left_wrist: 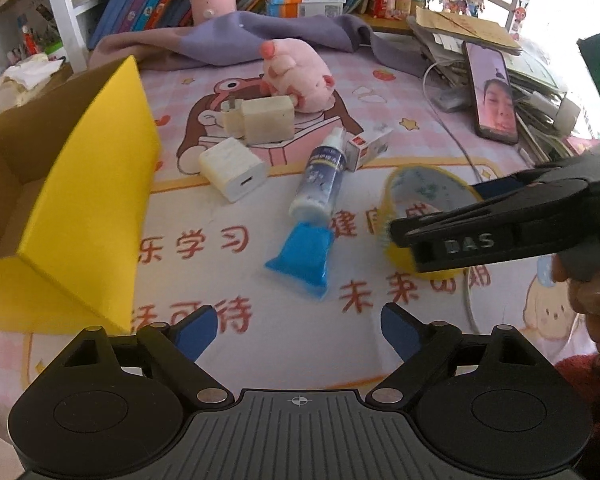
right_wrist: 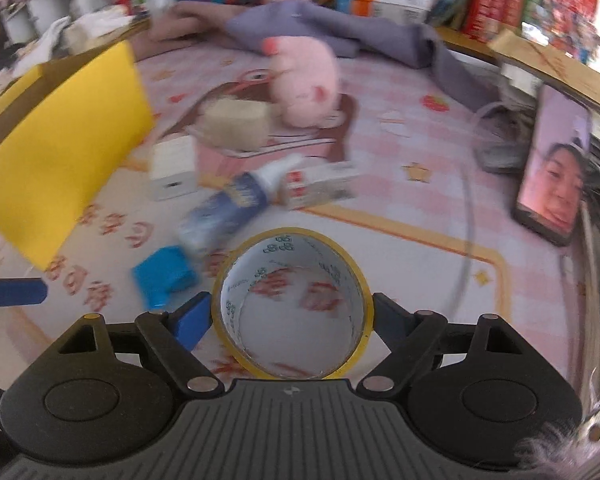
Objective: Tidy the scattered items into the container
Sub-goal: 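Reach the right tool to the yellow tape roll while the left tool approaches the blue tube, then close the right tool on the tape roll while the left tool grasps the blue tube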
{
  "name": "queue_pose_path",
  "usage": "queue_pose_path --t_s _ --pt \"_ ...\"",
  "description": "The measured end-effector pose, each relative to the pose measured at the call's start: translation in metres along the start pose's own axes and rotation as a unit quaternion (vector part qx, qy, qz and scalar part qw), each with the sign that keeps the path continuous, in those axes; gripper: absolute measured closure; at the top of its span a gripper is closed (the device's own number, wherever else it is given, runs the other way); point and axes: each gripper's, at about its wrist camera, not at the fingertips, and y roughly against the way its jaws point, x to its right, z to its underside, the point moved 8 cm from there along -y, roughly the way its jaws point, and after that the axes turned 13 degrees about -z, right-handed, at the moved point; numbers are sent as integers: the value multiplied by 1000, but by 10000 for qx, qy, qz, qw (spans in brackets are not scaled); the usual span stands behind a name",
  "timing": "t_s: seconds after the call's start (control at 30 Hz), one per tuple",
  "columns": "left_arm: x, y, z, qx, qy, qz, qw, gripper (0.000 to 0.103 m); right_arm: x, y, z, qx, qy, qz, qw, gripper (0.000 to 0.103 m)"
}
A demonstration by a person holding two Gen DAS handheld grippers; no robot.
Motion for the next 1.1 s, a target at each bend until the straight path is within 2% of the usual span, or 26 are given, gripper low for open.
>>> queue_pose_path --t_s 0.1,0.33,0.53,0.7,0.8,0.97,1.1 --pt "6 -11 -10 14 -13 -33 10000 23 16 3 0 3 -60 51 10000 20" --pt "15 -33 -25 -10 -43 -98 9999 34 34 6 -3 63 -13 -7 10000 20" --pt "19 -48 -30 -31 -131 -181 9997 44 36 3 -7 70 120 -106 9998 19" --pt "17 -54 -29 -121 36 -110 9999 52 38 -1 -8 7 189 -144 9997 19" --pt "14 -54 -30 -92 82 -153 9998 67 39 -5 -8 -59 174 -171 9997 18" --pt "8 -51 -30 -87 319 -64 9994 69 39 -5 -7 -71 198 -178 9996 20" --pt "5 -38 -36 106 395 -71 9991 70 36 4 -15 156 274 -239 9992 20"
